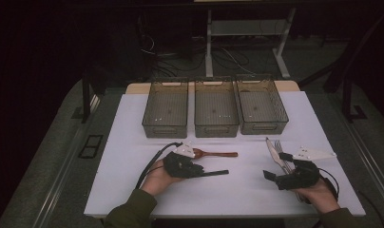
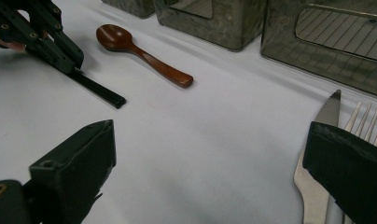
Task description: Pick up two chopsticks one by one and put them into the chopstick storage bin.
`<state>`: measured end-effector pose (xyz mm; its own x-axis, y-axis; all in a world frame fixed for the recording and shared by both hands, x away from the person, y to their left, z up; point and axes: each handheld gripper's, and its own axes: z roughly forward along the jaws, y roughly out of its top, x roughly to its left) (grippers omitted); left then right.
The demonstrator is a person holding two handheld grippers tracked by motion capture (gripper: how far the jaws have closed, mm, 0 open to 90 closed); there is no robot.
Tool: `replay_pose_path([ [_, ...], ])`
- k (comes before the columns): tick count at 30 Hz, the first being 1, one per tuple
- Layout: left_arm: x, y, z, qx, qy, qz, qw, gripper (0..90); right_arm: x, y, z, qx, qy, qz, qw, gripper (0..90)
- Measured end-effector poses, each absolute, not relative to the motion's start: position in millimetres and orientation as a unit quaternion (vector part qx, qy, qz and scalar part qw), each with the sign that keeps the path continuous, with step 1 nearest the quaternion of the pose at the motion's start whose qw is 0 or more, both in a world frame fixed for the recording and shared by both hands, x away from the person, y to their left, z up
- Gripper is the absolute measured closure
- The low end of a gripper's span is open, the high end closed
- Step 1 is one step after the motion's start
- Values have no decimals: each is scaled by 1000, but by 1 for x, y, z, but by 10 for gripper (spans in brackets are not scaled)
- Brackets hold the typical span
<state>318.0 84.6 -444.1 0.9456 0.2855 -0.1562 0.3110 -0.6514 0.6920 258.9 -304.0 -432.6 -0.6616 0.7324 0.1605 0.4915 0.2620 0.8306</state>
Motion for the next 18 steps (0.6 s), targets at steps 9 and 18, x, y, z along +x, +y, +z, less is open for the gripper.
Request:
replay_pose_path([
  [9, 319, 86, -445, 911, 166, -7, 377, 798, 259, -304, -432, 393, 783, 465, 127, 21],
  [18, 319, 86, -447, 911, 166, -5, 377, 799, 258, -304, -432, 393, 783, 465, 127, 21],
])
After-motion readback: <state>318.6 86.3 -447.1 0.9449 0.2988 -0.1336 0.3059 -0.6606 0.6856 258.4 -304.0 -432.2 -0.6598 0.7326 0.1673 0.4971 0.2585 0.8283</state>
